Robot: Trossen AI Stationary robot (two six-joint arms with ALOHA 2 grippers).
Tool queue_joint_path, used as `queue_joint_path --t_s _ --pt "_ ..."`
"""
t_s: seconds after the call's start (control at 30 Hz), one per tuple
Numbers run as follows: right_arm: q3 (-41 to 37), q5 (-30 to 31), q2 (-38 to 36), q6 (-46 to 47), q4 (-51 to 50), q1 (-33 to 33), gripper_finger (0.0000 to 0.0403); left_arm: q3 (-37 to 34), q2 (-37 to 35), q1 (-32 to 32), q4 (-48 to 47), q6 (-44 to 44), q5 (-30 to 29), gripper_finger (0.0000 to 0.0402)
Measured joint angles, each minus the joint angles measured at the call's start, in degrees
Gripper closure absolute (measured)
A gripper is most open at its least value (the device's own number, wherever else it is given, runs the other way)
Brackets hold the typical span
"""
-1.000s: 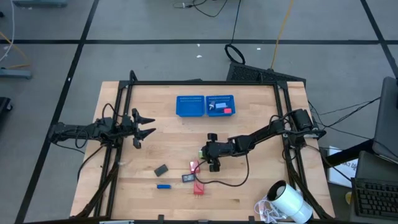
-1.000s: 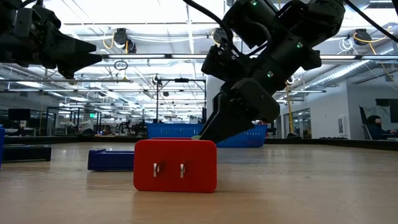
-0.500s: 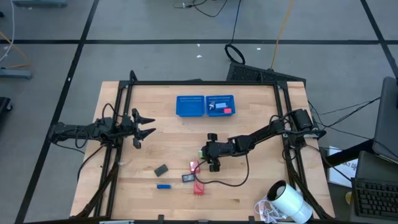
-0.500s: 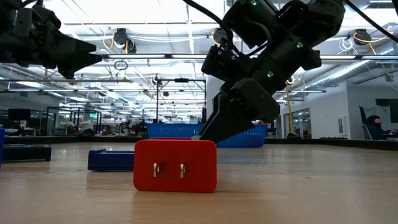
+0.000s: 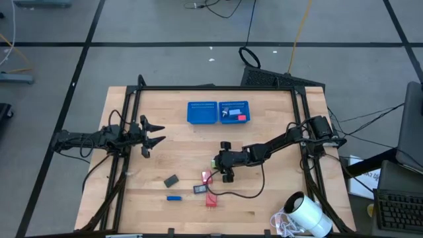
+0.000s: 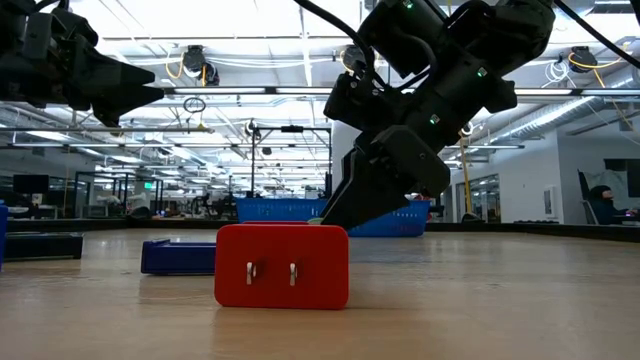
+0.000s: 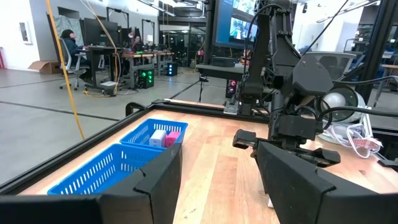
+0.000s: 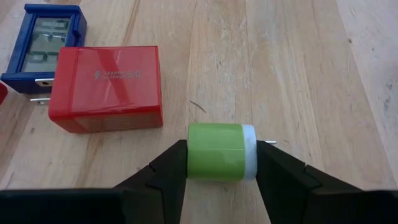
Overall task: Pick & Place Office items
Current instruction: Put the green charger adapter into the right blue bin
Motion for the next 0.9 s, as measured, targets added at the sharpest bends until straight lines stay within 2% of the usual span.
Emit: queue_joint_path --t_s 0.9 --pt "0.00 0.02 -0.02 0.00 0.02 0.02 0.0246 0.00 0.02 0.00 0.00 0.00 -0.02 0.0188"
